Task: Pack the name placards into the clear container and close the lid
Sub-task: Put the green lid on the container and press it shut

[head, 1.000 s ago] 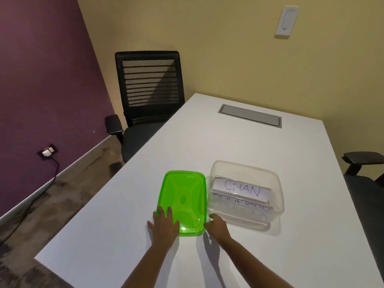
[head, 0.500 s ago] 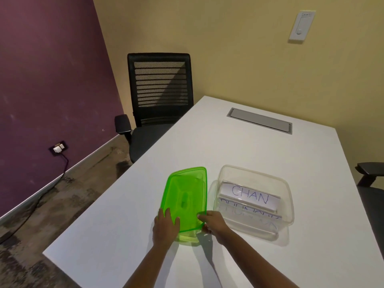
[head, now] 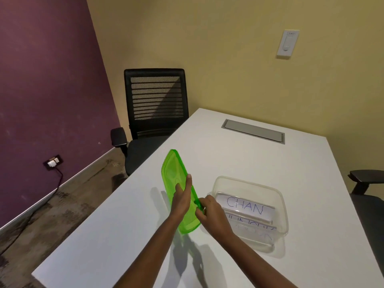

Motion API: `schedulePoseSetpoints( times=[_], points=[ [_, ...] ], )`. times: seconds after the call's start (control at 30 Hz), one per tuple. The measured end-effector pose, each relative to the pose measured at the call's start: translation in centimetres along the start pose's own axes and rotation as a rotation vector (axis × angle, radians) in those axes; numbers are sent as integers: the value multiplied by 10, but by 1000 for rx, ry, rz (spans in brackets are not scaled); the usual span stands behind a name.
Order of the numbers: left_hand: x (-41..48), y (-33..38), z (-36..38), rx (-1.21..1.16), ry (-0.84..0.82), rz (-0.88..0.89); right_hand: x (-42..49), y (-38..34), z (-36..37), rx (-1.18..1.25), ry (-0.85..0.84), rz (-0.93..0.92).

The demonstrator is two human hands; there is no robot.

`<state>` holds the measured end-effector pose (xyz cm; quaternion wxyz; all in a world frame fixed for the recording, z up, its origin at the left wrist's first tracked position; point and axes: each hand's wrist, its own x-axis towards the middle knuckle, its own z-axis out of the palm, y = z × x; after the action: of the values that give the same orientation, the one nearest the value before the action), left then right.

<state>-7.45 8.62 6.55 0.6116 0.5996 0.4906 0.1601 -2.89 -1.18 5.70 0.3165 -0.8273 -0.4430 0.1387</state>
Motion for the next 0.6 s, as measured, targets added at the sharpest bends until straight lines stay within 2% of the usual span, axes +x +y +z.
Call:
schedulePoseSetpoints(
  times=[0.13, 0.3, 0.43, 0.6],
  points=[
    [-6, 21, 8, -12, 76, 86, -10, 0, -16, -171, 42, -191],
    [-11, 31, 7, 50, 130, 210, -16, 1, -34, -2, -20, -243],
    [-12, 36, 0, 269, 93, 370, -14, 12, -54, 133, 30, -229],
    [-9, 51, -11, 368, -65, 514, 0, 33, -93, 211, 237, -106]
  ],
)
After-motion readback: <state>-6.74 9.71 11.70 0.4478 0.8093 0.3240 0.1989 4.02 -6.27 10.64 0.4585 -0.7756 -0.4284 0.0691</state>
